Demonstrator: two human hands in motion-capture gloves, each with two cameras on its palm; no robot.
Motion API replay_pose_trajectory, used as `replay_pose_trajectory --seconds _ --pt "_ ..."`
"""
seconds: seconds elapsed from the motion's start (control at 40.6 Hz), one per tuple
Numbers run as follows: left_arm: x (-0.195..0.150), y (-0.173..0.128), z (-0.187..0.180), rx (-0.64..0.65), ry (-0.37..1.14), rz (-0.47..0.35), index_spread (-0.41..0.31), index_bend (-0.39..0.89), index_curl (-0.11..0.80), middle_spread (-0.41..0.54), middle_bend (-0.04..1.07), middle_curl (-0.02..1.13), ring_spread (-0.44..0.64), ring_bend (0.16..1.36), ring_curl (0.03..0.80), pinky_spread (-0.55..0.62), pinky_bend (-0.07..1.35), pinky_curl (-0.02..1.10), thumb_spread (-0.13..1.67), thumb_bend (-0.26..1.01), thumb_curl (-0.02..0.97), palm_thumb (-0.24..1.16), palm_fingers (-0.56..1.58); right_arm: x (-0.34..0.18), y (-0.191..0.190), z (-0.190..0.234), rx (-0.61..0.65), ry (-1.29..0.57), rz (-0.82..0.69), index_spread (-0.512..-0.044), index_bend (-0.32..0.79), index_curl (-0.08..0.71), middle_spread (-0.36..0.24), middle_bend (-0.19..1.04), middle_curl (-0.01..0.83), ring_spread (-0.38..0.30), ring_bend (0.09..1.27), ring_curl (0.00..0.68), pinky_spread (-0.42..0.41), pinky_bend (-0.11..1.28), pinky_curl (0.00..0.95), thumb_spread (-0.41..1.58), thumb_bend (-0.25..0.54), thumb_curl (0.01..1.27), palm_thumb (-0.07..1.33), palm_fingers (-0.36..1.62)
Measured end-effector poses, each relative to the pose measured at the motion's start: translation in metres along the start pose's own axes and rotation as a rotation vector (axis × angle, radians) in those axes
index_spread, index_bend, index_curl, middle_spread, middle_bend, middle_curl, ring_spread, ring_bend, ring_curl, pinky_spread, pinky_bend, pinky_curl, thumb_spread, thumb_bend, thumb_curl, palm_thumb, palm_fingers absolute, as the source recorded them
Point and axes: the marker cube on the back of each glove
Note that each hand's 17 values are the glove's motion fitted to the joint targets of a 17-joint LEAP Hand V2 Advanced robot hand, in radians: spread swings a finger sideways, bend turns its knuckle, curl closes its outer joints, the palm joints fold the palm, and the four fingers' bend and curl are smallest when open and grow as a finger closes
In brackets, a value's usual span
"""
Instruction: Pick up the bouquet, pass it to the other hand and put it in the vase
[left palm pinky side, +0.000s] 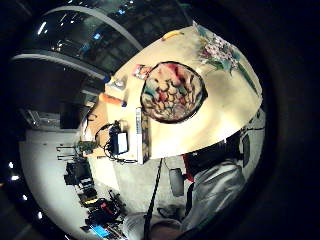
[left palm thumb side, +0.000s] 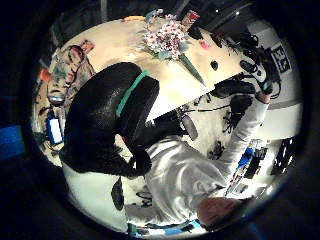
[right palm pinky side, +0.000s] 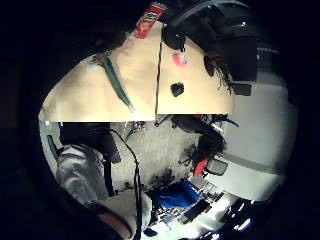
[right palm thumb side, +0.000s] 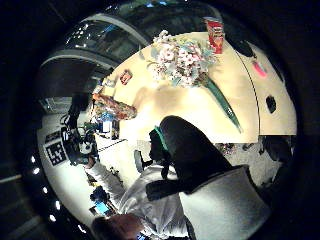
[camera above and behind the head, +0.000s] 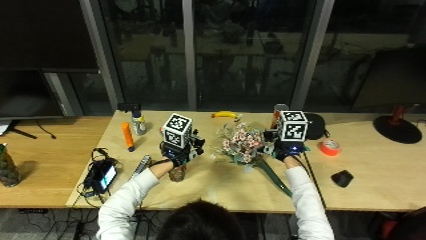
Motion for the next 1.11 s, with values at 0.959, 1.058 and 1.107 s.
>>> replay_pose_trajectory --seconds 0.959,1.058,1.107 --pt "0.01 -0.007 0.009 -0.036 -0.066 0.014 0.058 0.18 0.349 0.29 0.17 0.24 0.43 0.45 0.223 0.39 0.3 0.3 1.18 -0.02 0.232 0.18 0.24 0.081 -0.063 0.243 -0.422 -0.113 0.48 -0.145 0.02 -0.002 0.048 0.38 0.373 0.001 0.85 0.366 0.145 0.94 0.376 1.07 -0.001 0.37 0.63 0.36" --pt "0.005 -0.003 0.008 -0.052 -0.067 0.003 0.058 0.18 0.354 0.287 0.17 0.25 0.43 0.45 0.226 0.39 0.3 0.31 1.19 -0.02 0.236 0.18 0.24 0.066 -0.055 0.242 -0.356 -0.014 0.474 -0.158 0.07 0.014 0.038 0.39 0.383 -0.007 0.82 0.362 0.133 0.91 0.368 1.09 0.031 0.39 0.72 0.39" --pt "0.003 0.001 0.006 -0.061 -0.063 -0.004 0.058 0.18 0.356 0.286 0.17 0.25 0.43 0.45 0.227 0.39 0.29 0.31 1.18 -0.02 0.238 0.18 0.24 0.059 -0.05 0.241 -0.357 0.036 0.476 -0.176 0.13 0.04 0.019 0.41 0.393 -0.012 0.78 0.353 0.117 0.89 0.359 1.1 0.03 0.39 0.74 0.45"
